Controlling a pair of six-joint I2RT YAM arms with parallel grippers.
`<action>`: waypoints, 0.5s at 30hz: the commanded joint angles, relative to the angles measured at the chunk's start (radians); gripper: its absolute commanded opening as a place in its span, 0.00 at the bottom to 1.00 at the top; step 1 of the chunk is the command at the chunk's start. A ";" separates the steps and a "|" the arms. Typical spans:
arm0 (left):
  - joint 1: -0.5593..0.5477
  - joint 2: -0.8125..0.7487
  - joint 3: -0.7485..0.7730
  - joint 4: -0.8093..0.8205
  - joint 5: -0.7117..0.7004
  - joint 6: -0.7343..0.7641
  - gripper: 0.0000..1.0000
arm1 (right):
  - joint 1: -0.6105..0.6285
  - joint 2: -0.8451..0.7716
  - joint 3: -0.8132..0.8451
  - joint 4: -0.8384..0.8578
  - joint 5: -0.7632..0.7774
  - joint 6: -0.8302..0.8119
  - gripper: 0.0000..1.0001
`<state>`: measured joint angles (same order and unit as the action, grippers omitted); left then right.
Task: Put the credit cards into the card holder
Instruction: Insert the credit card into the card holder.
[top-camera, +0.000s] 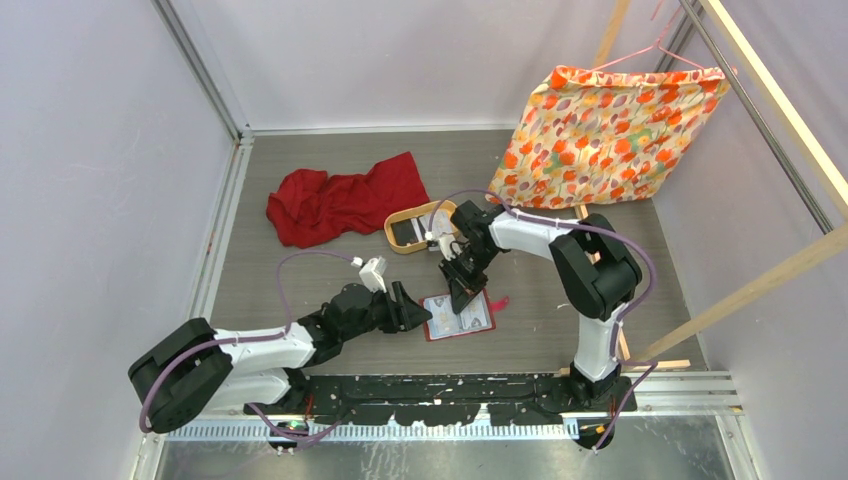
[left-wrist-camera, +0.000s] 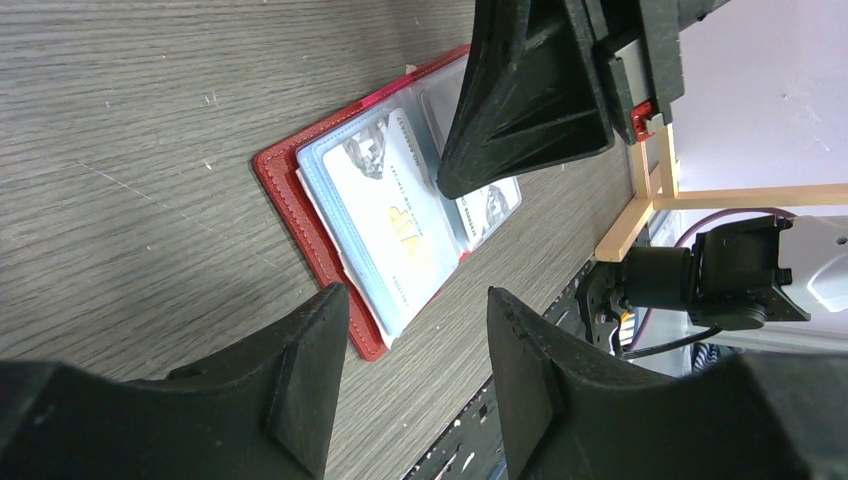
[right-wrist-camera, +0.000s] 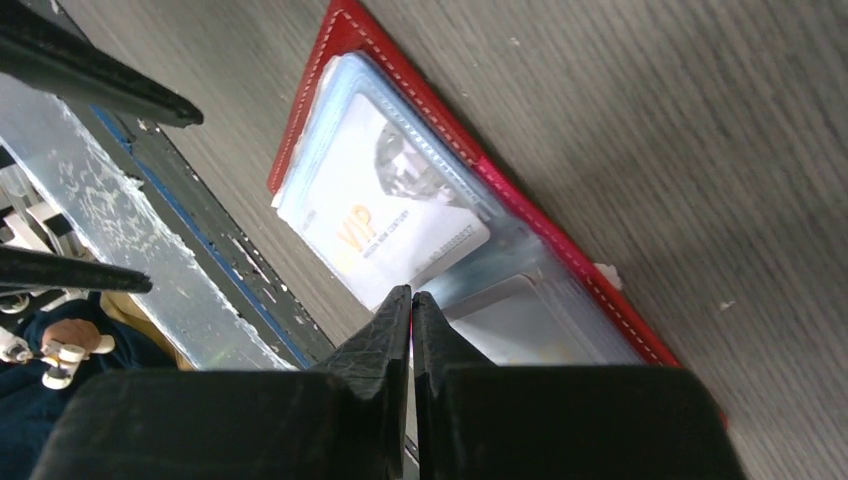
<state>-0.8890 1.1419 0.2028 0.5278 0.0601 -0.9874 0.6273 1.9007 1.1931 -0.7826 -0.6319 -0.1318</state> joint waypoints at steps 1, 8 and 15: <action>-0.002 0.010 -0.001 0.052 -0.016 0.003 0.54 | 0.006 0.019 0.032 0.023 0.035 0.039 0.09; -0.002 0.035 0.001 0.084 0.000 -0.004 0.53 | 0.007 0.066 0.049 0.011 0.053 0.066 0.09; -0.002 0.081 0.003 0.131 0.018 -0.020 0.54 | 0.006 0.085 0.055 -0.001 0.093 0.078 0.10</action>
<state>-0.8890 1.1984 0.2031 0.5739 0.0650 -0.9947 0.6292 1.9644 1.2228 -0.7868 -0.6067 -0.0612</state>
